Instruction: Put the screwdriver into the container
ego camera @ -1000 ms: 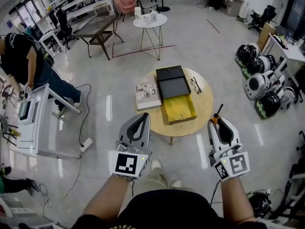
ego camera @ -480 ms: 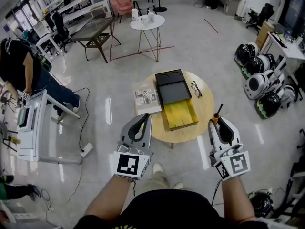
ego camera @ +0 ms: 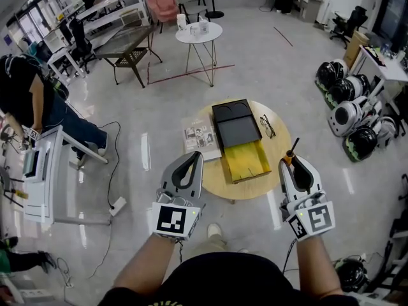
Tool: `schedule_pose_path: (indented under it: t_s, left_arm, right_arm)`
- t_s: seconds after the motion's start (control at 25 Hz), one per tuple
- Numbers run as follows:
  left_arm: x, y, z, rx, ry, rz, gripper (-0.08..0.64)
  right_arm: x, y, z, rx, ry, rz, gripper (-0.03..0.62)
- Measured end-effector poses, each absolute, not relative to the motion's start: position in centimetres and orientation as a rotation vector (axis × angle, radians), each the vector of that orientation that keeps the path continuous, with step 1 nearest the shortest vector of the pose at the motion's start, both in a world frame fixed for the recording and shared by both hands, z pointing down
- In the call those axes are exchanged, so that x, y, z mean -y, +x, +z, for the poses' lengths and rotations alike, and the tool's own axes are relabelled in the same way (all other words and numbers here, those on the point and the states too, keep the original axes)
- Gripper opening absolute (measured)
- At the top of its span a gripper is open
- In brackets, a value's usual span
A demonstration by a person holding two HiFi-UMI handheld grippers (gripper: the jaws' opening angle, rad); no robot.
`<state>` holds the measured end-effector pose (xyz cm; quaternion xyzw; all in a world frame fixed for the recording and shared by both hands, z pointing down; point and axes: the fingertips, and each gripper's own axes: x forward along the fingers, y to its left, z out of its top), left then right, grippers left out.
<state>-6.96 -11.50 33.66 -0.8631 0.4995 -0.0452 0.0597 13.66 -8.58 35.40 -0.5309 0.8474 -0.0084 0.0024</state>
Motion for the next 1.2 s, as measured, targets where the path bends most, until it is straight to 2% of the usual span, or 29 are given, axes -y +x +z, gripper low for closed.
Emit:
schedule_pose_path:
  t_s: [0.8,1.2]
  left_arm:
    - [16.0,-10.0,34.1,-1.392,-2.714,-0.089,0.017]
    - [17.1,-8.4,34.0,-1.358,-2.728,-0.084,0.017]
  right_arm:
    - [11.8,9.4,35.1,-2.612,-1.749,-0.040,0.115]
    - [12.2,10.5,34.6,-2.617,-1.756,-0.043,0.115]
